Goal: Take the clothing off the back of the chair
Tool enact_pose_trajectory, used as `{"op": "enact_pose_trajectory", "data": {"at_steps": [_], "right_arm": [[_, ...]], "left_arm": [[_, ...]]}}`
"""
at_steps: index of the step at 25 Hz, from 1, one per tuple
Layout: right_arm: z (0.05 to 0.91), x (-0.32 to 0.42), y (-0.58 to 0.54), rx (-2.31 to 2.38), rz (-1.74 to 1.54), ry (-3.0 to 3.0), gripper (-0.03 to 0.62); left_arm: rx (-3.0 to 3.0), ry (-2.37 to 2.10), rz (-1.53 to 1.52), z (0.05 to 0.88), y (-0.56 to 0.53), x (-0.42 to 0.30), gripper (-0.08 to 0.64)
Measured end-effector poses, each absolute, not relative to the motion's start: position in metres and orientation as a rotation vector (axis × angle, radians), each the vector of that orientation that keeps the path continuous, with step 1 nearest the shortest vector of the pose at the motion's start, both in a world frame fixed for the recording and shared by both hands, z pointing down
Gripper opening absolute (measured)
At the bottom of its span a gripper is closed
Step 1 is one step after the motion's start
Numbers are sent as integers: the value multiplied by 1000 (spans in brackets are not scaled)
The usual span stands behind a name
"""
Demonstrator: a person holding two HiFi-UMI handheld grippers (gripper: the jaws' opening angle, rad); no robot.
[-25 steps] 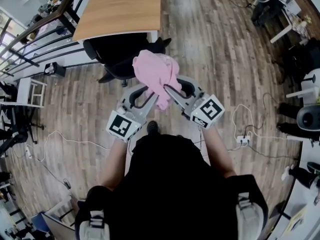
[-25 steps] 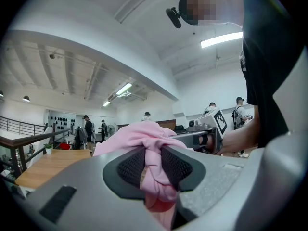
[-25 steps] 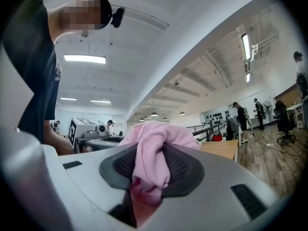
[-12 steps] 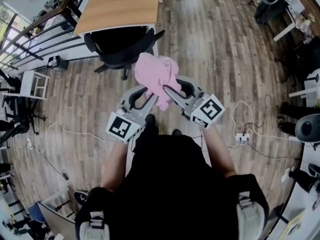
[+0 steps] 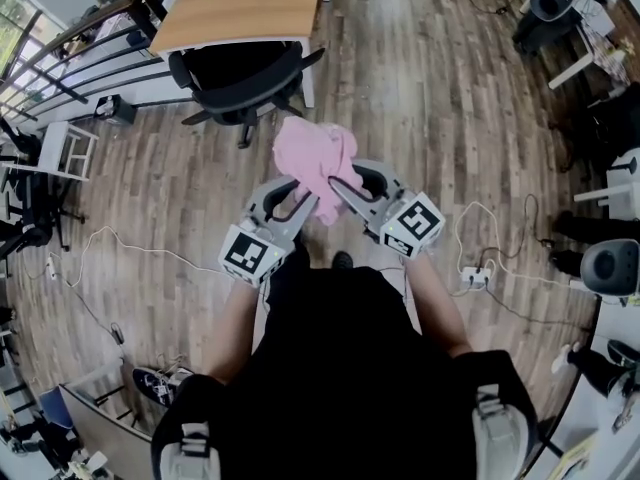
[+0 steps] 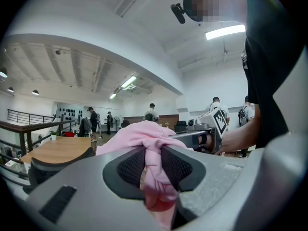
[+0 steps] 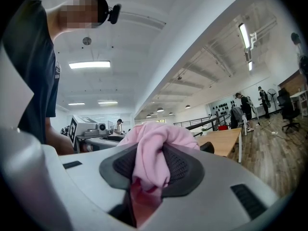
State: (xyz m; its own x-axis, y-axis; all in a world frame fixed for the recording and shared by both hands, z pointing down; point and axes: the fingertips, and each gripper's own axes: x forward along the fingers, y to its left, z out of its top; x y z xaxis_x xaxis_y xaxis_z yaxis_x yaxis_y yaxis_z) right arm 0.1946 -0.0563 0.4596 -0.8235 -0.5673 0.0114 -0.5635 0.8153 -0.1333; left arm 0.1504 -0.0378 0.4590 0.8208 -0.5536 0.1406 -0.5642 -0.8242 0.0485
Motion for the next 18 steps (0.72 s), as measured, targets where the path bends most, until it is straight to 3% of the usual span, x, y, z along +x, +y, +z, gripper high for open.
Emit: {"op": "enact_pose_trajectory", "data": {"at_steps": [18], "right_arm": [[523,201,-6,-870,-364,3009,114]], "left_arm": [[2804,-860,240,517,14,158,104]]}}
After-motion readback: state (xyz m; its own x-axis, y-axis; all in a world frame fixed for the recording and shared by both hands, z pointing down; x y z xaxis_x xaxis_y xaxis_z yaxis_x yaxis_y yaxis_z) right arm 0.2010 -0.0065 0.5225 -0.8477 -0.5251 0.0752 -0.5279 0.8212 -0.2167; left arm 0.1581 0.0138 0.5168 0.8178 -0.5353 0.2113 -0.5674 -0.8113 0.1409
